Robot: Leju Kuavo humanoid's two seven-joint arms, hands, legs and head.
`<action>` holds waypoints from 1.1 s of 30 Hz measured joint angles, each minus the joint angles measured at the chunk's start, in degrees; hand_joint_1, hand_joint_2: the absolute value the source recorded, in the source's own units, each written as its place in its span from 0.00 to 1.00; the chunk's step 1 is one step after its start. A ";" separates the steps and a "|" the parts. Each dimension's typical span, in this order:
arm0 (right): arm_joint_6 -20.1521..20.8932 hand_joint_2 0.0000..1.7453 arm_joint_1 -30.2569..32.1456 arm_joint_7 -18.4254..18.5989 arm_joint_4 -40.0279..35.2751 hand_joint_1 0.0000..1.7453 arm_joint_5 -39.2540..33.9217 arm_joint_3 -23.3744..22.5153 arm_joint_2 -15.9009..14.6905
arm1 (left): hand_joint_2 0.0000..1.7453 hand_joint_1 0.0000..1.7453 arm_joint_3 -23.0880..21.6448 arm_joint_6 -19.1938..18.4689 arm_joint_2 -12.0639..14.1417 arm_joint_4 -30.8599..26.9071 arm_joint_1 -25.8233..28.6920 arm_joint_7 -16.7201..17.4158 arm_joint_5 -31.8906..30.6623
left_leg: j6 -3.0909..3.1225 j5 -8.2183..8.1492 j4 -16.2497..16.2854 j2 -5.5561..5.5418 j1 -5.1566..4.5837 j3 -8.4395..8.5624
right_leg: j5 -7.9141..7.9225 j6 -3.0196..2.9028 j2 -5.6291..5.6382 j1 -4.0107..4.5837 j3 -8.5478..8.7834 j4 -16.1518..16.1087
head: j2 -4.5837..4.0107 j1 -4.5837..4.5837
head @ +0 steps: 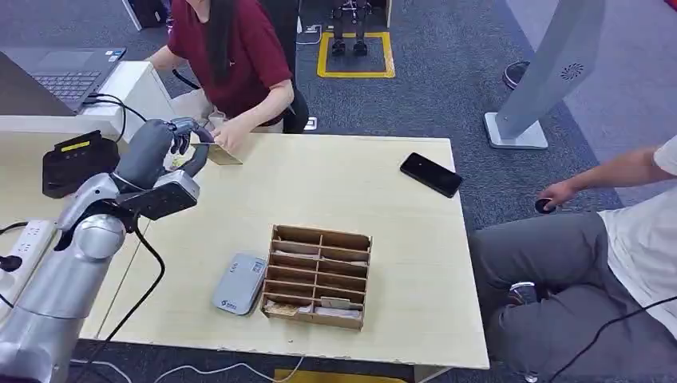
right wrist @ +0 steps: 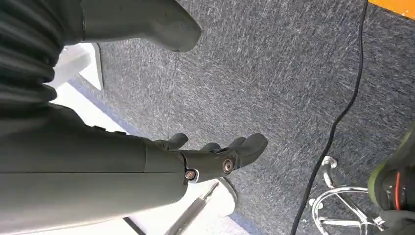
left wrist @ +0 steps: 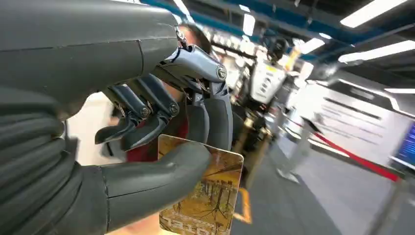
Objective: Pass the card to the sensor for recognition and then transmit it.
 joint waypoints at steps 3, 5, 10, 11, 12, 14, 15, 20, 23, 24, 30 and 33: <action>0.00 1.00 -0.08 0.00 0.00 0.00 0.00 0.07 0.04 | 1.00 1.00 0.00 4.43 -0.89 2.81 -0.80 1.79 -5.67 | 0.00 0.00 0.00 -0.02 0.00 0.00 | 0.00 0.00 -0.01 0.00 0.00 0.00 | 0.00 0.02; 0.02 1.00 -0.13 -0.09 0.00 0.00 0.00 0.26 0.04 | 1.00 1.00 -0.02 7.95 -2.01 6.09 -1.87 2.96 -10.09 | 0.00 0.01 0.01 -0.02 -0.01 0.00 | 0.01 0.00 -0.02 0.00 0.00 0.00 | 0.00 0.00; 0.04 1.00 -0.41 -0.26 0.00 0.00 0.00 1.18 0.07 | 1.00 1.00 0.00 15.23 -5.44 17.54 -5.88 4.72 -17.75 | 0.00 0.05 0.02 -0.02 0.00 0.01 | 0.05 -0.03 -0.02 0.00 0.01 0.00 | -0.02 0.02; 0.07 1.00 -0.46 -0.24 0.00 0.00 0.00 1.44 0.07 | 1.00 1.00 -0.02 16.32 -5.92 19.81 -6.74 5.05 -18.76 | 0.00 0.05 0.02 -0.02 -0.01 0.01 | 0.06 -0.03 -0.03 -0.01 0.01 0.00 | -0.02 0.00; 0.09 1.00 -0.51 -0.11 0.00 0.00 0.00 1.71 0.07 | 1.00 1.00 0.00 17.63 -6.39 22.09 -7.71 5.40 -19.72 | 0.00 0.05 0.02 -0.02 -0.01 0.01 | 0.06 -0.03 -0.02 0.00 0.00 0.00 | -0.02 0.00; 0.28 1.00 -0.55 0.11 0.00 0.00 0.00 1.97 0.07 | 1.00 1.00 0.00 19.69 -7.43 26.37 -9.64 6.19 -21.25 | 0.00 0.05 0.02 -0.03 0.00 0.00 | 0.06 -0.03 -0.03 0.00 0.01 0.01 | 0.00 0.02; 0.35 1.00 -0.57 0.20 0.00 0.00 0.00 2.01 0.07 | 1.00 1.00 0.02 20.59 -7.91 28.51 -10.59 6.40 -21.81 | 0.00 0.05 0.02 -0.03 0.00 0.00 | 0.05 -0.03 -0.03 0.00 0.01 0.01 | 0.00 0.00; 0.59 1.00 -0.57 0.59 0.00 0.00 0.00 2.40 0.07 | 1.00 1.00 0.09 22.12 -9.27 34.93 -13.72 6.60 -22.78 | 0.00 0.05 0.02 -0.02 0.00 -0.01 | 0.05 -0.04 -0.02 0.00 0.00 0.01 | 0.00 0.02; 0.87 1.00 -0.55 0.77 0.00 0.00 0.00 2.58 0.07 | 1.00 0.00 0.11 22.10 -9.75 36.56 -14.31 6.36 -22.89 | 0.00 0.04 0.01 0.00 0.00 -0.02 | 0.05 -0.04 0.00 0.00 -0.01 0.01 | 0.00 0.02; 0.87 1.00 -0.53 0.77 0.00 0.00 0.00 2.62 0.09 | 1.00 0.00 0.15 22.15 -9.88 37.34 -14.73 6.25 -23.04 | 0.00 0.04 0.02 0.00 0.00 -0.03 | 0.05 -0.04 0.00 0.00 -0.02 0.01 | -0.02 0.00; 0.63 1.00 -0.56 0.33 0.00 0.00 -0.04 2.91 0.22 | 1.00 0.00 1.16 24.16 -10.43 39.70 -15.54 6.06 -23.46 | 0.00 0.04 0.01 -0.01 0.00 -0.04 | 0.05 -0.04 -0.01 0.00 -0.01 0.01 | 0.00 0.00; 0.44 1.00 -0.55 0.11 0.00 0.00 -0.11 2.93 0.31 | 1.00 0.00 2.11 25.80 -10.27 40.04 -15.03 4.92 -22.93 | 0.00 0.04 0.00 0.00 0.00 -0.07 | 0.05 -0.04 -0.01 0.00 -0.01 0.03 | 0.00 0.02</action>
